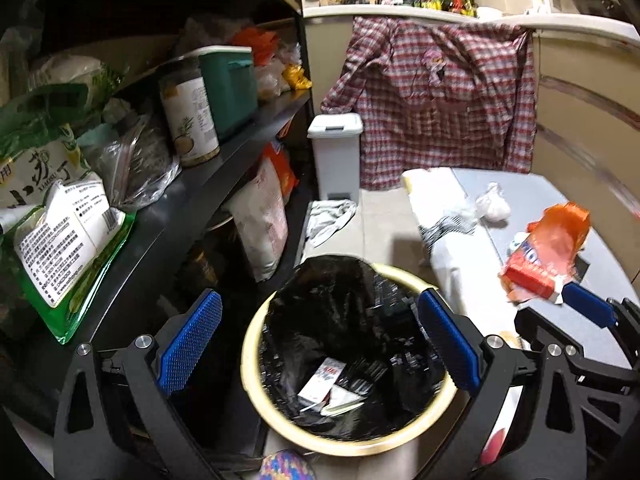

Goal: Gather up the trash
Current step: 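Move the open right tool toward the orange plastic bag on the table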

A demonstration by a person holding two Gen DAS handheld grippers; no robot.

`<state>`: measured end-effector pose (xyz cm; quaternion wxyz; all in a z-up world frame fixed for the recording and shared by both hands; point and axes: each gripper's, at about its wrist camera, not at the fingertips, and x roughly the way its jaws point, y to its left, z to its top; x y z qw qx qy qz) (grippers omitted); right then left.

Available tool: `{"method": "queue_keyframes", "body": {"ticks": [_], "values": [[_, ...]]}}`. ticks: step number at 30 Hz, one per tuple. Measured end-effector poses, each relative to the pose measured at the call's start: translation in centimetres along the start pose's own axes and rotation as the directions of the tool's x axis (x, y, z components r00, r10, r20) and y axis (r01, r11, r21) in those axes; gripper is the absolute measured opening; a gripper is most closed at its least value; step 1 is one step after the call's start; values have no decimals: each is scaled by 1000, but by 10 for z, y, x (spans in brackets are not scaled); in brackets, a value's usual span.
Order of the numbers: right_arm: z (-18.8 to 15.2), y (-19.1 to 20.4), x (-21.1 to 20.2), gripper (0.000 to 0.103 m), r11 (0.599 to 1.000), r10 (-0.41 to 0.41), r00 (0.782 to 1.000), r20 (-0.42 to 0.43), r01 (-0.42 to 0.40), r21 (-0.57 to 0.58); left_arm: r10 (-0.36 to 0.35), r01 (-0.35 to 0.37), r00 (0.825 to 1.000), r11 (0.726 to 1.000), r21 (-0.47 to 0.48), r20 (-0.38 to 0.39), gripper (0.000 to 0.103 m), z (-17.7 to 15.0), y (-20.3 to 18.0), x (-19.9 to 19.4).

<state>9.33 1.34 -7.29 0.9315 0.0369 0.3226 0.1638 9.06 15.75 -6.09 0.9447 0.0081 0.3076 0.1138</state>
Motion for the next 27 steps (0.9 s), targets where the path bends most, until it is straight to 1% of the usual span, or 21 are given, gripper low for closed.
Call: {"method": "queue_keyframes", "body": {"ticks": [4, 6, 10, 12, 15, 18, 22, 27], "values": [[-3, -22, -16, 67, 999, -36, 999, 21, 35, 27, -29, 30, 998, 999, -15, 47, 95, 6, -17, -12], [-4, -35, -20, 67, 997, -63, 998, 26, 62, 42, -45, 46, 997, 999, -28, 61, 95, 10, -25, -15], [-2, -72, -30, 67, 987, -136, 990, 42, 132, 96, -88, 94, 993, 993, -71, 78, 95, 17, -44, -18], [-1, -90, -34, 67, 978, -177, 983, 57, 169, 120, -94, 101, 992, 992, -82, 89, 95, 19, -54, -18], [0, -126, -37, 67, 954, -262, 962, 80, 246, 170, -105, 113, 990, 990, -89, 95, 95, 22, -70, -16], [0, -159, -34, 67, 930, -309, 948, 81, 283, 235, -110, 119, 989, 989, -88, 94, 95, 22, -81, -13], [4, -189, -24, 67, 910, -345, 936, 76, 313, 273, -109, 116, 990, 990, -78, 92, 95, 25, -92, -8], [16, -216, -6, 67, 894, -361, 929, 87, 318, 317, -107, 114, 991, 989, -93, 86, 95, 28, -96, -4]]}}
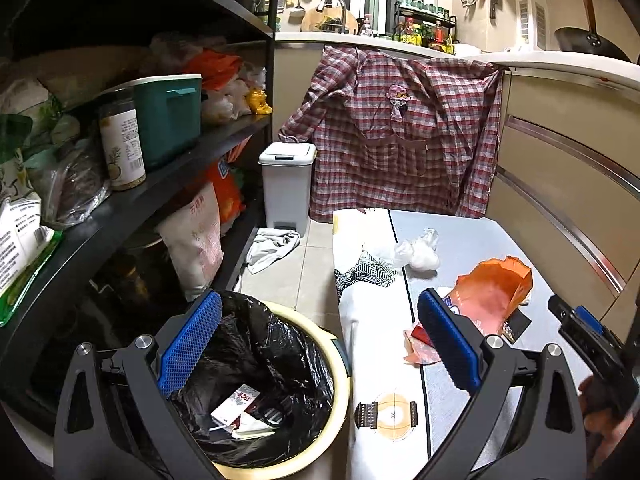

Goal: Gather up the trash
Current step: 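Move the open right tool toward the orange plastic bag on the table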

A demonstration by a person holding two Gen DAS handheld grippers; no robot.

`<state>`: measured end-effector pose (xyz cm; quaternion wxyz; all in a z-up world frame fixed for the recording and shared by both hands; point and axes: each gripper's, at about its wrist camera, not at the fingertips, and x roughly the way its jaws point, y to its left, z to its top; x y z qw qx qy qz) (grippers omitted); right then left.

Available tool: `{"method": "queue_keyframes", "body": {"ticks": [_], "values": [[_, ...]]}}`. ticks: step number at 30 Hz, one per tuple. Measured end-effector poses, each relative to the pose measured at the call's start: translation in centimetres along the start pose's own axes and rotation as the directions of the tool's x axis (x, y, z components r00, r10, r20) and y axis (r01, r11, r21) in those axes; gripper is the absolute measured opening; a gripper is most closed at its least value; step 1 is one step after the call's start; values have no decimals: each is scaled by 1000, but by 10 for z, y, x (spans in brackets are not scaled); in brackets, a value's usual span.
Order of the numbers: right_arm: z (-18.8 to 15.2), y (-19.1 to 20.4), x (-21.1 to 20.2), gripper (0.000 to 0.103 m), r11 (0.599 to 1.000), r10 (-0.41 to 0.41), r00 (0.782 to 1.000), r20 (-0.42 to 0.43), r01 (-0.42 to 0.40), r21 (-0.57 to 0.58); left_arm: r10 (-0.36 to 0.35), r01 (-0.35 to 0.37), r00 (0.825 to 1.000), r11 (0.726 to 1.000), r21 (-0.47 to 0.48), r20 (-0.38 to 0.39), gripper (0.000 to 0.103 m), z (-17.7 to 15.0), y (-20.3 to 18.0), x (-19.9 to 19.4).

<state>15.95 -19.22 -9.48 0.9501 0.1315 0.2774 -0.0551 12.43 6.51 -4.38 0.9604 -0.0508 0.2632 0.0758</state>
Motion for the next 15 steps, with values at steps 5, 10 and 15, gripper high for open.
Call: {"method": "queue_keyframes", "body": {"ticks": [5, 10, 15], "values": [[14, 1, 30, 67, 1000, -15, 1000, -3, 15, -21, 6, -6, 1000, 1000, -6, -8, 95, 3, 2, 4], [16, 2, 69, 67, 1000, -29, 998, -54, 29, -9, 9, -9, 1000, 1000, -2, -4, 95, 4, 1, 3], [12, 4, 103, 67, 998, -56, 994, -89, 55, -12, 17, -18, 1000, 999, 29, 9, 95, 4, 3, 6]]}}
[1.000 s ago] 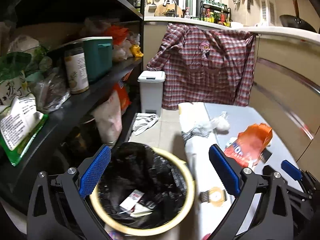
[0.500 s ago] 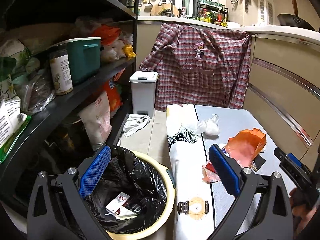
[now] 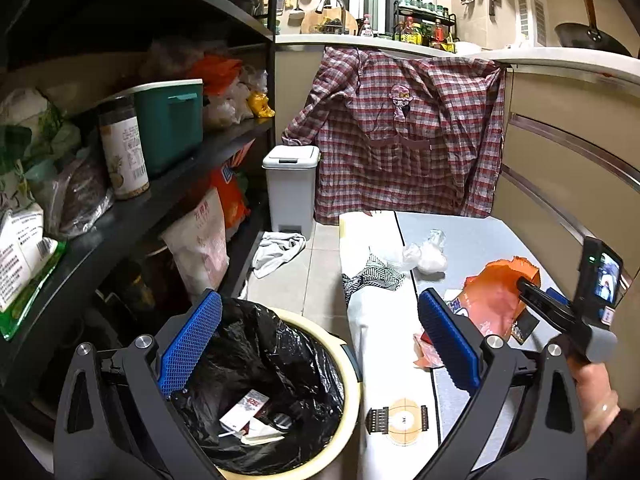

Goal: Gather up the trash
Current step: 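Move the open right tool toward the orange plastic bag on the table, then close the right tool on the orange snack bag and lift it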

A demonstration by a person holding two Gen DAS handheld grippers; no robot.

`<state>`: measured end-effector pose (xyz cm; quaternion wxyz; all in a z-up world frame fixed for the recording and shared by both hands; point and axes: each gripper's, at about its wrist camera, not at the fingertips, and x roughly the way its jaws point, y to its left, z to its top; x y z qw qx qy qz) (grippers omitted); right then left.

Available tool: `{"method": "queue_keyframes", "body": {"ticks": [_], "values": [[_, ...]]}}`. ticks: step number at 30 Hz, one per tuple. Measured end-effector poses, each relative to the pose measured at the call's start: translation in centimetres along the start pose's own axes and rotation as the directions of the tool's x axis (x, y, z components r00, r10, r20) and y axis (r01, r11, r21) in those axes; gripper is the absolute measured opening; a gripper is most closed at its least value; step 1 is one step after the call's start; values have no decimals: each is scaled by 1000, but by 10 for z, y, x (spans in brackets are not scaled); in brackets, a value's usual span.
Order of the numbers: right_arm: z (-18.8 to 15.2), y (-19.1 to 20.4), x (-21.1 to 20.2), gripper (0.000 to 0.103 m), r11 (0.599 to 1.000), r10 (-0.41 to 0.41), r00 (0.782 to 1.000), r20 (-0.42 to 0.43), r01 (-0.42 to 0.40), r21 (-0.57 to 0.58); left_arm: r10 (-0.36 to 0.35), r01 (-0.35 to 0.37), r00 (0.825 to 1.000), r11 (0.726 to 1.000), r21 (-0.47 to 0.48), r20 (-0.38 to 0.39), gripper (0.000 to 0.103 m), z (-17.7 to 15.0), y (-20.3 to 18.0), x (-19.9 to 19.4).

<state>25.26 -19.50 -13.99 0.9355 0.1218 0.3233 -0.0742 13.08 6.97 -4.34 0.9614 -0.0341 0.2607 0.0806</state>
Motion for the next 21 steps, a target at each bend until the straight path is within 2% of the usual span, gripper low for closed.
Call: {"method": "queue_keyframes", "body": {"ticks": [2, 3, 4, 6, 11, 21], "values": [[-1, 2, 9, 58, 1000, -3, 1000, -13, 3, -9, 1, -1, 1000, 1000, 8, -3, 95, -1, 1, 1], [-2, 2, 13, 42, 1000, -2, 1000, -21, 2, -13, 4, -4, 1000, 1000, 11, -7, 95, -1, 1, 3], [-3, 2, 17, 21, 1000, -4, 999, -38, 3, -15, 6, -6, 1000, 1000, 12, -9, 95, -2, 2, 3], [-5, 1, 19, 1, 1000, -1, 998, -57, 1, -14, 9, -9, 1000, 1000, 9, -15, 95, -2, 2, 4], [4, -1, -5, 0, 999, -34, 999, 9, 34, -39, 8, -8, 1000, 1000, -2, -9, 95, -2, 2, 3], [31, -13, -101, 0, 999, 4, 990, 141, 2, -42, -17, 16, 999, 999, 33, 30, 95, -4, -11, -12]]}}
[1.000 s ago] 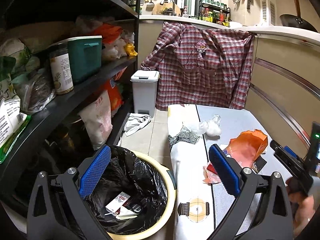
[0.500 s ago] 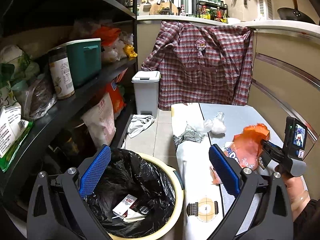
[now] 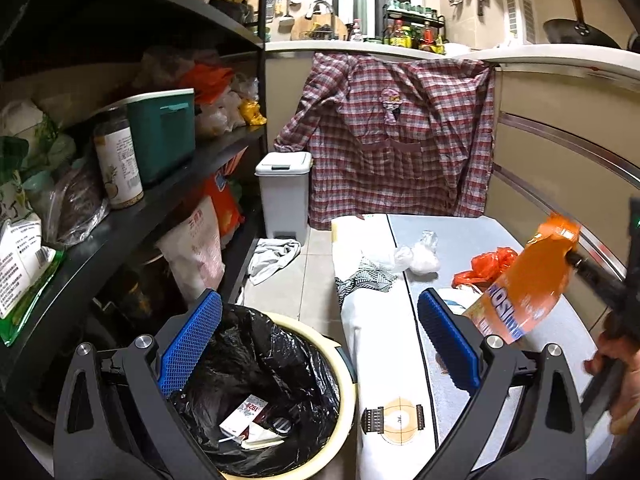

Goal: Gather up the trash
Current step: 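Close the right tool on the orange snack bag and lift it, then grasp the red ointment box with the left tool while the right tool holds the orange bag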

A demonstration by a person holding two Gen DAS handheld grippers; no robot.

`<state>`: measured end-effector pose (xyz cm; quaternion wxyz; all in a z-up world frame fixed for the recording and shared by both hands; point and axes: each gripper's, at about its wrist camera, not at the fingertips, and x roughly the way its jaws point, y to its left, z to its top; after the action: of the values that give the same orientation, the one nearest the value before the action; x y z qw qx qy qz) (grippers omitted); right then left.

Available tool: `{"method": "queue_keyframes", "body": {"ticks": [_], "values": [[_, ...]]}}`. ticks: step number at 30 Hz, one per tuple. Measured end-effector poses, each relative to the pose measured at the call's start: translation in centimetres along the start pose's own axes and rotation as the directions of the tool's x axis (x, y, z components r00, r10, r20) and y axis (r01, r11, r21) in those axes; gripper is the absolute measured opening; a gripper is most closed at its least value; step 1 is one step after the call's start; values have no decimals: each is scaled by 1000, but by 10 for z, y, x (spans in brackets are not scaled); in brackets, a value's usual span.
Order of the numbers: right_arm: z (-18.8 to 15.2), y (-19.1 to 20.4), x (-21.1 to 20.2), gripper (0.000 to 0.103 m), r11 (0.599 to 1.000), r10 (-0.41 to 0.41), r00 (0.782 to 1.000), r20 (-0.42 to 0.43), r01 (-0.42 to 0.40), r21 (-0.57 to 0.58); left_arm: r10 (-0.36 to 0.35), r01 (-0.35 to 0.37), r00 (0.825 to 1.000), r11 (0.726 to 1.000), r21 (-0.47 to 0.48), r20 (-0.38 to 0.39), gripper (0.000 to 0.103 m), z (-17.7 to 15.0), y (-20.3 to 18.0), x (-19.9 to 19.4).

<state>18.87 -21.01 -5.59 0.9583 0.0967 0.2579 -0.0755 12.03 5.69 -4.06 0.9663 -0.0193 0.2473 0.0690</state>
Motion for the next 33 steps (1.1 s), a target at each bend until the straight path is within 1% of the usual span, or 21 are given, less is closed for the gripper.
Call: {"method": "queue_keyframes", "body": {"ticks": [3, 6, 11, 15, 18, 19, 20, 21, 24, 26, 28, 29, 30, 33], "values": [[11, -10, -29, 0, 1000, -4, 999, 41, 4, 17, -9, 9, 1000, 1000, 23, 16, 95, -2, -7, -4], [20, -20, -52, 0, 999, -14, 997, 81, 11, 39, -24, 24, 1000, 999, 32, 16, 95, -5, -11, -6], [24, -42, -92, 0, 996, -71, 989, 128, 63, 66, -79, 80, 997, 997, 13, -18, 95, -14, -19, -3], [22, -58, -111, 0, 993, -101, 986, 133, 93, 69, -146, 147, 989, 987, 62, -14, 95, -24, -38, 4], [18, -73, -118, 0, 991, -111, 986, 127, 100, 89, -260, 265, 964, 954, 142, -52, 95, -35, -59, 13], [17, -79, -119, 0, 990, -110, 987, 122, 98, 101, -308, 318, 948, 931, 180, -85, 95, -41, -68, 19], [16, -84, -119, 0, 989, -110, 987, 117, 97, 110, -329, 343, 939, 917, 201, -103, 95, -44, -75, 22], [16, -88, -118, 0, 988, -111, 987, 113, 98, 116, -355, 377, 926, 895, 238, -132, 95, -51, -84, 29], [13, -95, -114, 0, 987, -116, 988, 99, 103, 125, -369, 411, 910, 858, 308, -187, 95, -69, -104, 45], [12, -98, -109, 0, 986, -115, 990, 82, 104, 132, -369, 422, 905, 848, 322, -213, 95, -77, -107, 56], [11, -99, -104, 0, 985, -109, 992, 63, 99, 140, -377, 444, 892, 836, 322, -251, 95, -87, -108, 70], [10, -98, -101, 0, 985, -106, 993, 53, 97, 141, -382, 458, 883, 829, 322, -273, 95, -90, -109, 77], [9, -98, -99, 0, 985, -104, 993, 47, 96, 141, -390, 477, 871, 817, 324, -299, 95, -93, -110, 84], [7, -92, -94, 0, 987, -98, 995, 33, 93, 131, -410, 509, 852, 792, 337, -325, 94, -95, -115, 96]]}}
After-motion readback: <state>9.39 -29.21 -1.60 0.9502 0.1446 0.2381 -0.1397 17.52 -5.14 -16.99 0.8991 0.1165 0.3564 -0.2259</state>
